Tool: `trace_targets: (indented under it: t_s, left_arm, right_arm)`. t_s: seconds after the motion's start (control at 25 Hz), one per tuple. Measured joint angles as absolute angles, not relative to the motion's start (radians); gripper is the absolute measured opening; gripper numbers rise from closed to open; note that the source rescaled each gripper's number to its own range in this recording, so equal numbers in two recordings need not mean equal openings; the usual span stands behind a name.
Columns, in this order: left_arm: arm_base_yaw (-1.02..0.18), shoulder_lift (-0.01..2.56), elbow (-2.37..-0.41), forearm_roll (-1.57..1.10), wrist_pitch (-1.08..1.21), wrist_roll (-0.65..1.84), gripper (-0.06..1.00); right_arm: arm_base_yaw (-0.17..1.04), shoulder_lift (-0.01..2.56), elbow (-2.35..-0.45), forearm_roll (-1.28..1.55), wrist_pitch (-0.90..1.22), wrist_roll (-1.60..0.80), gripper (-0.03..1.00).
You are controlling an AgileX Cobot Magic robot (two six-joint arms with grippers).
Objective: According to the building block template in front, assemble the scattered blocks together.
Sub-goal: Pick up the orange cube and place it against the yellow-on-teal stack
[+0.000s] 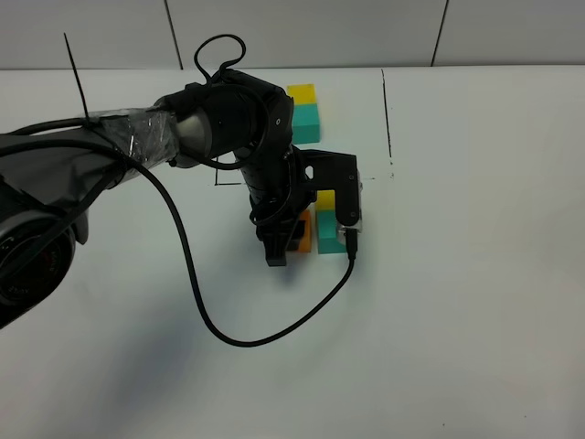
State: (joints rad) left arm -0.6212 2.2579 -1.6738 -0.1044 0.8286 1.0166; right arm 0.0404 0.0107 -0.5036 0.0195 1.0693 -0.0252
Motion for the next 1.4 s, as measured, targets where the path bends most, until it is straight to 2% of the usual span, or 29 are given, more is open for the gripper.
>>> trace_targets:
  t_s: [1.4]
  left_arm:
    - [-0.621,2.259,-1.675,-0.124,0.812,0.996,0.00]
  right_arm:
    - [0.040,0.011,-0.504,0.020,1.069,-0.025,0.73]
